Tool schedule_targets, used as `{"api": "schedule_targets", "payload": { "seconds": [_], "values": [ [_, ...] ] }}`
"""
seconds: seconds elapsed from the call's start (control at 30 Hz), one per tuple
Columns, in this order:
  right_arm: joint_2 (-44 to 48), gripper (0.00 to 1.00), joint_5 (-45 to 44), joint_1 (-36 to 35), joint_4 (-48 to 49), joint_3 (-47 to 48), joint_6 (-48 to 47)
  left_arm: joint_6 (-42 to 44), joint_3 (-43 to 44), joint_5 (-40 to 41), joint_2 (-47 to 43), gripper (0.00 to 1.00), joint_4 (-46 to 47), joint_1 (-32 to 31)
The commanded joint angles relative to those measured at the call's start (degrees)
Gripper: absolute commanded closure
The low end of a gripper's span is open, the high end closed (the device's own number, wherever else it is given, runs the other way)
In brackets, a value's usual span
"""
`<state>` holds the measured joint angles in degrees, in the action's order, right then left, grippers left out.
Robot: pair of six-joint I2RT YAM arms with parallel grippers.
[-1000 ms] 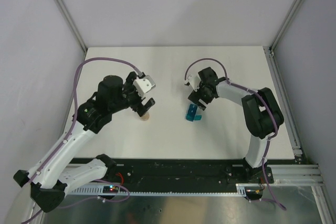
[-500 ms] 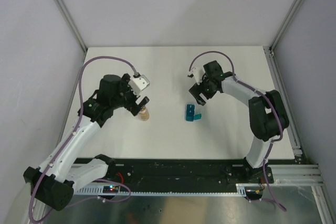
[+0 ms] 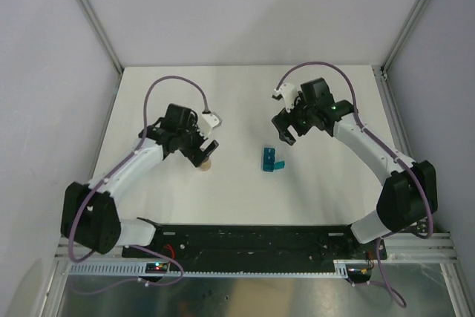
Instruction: Sort the pills into containers
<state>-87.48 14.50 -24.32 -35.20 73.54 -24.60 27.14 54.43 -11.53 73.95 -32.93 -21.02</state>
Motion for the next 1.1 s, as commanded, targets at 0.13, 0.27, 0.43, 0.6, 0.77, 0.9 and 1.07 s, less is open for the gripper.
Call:
{"api": "schedule_targets", "payload": {
  "seconds": [0.13, 0.27, 0.43, 0.6, 0.77, 0.9, 1.07],
  "values": [
    [6.0, 0.05, 1.1, -2.2, -2.1, -0.9, 1.3, -1.5, 2.9, 1.3, 10.4, 0.01, 0.1, 0.4],
    [6.4, 0.05, 1.0, -2.2, -2.2, -1.8, 1.0, -2.1, 3.7, 0.3, 13.6, 0.07, 0.1, 0.4],
    [6.4, 0.05, 1.5, -2.2, -2.2, -2.6, 0.8, -2.7, 4.4, -1.0, 15.7, 0.20, 0.1, 0.4],
    [6.5, 0.05, 2.1, -2.3, -2.4, -2.9, 0.6, -2.9, 5.1, -2.9, 16.0, 0.35, 0.1, 0.4],
    [8.1, 0.05, 3.9, -2.4, -2.6, -2.9, 0.1, -3.5, 5.9, -5.8, 13.8, 0.62, -1.0, 0.4],
    [11.0, 0.04, 8.9, -2.4, -1.2, -2.8, 0.4, -4.9, 9.0, -11.9, 7.4, 0.88, -4.4, 0.4],
    [14.9, 0.03, 17.9, -3.0, 3.4, -2.5, 2.8, -10.5, 14.5, -23.4, -0.8, 0.99, -6.1, -0.3]
  ]
}}
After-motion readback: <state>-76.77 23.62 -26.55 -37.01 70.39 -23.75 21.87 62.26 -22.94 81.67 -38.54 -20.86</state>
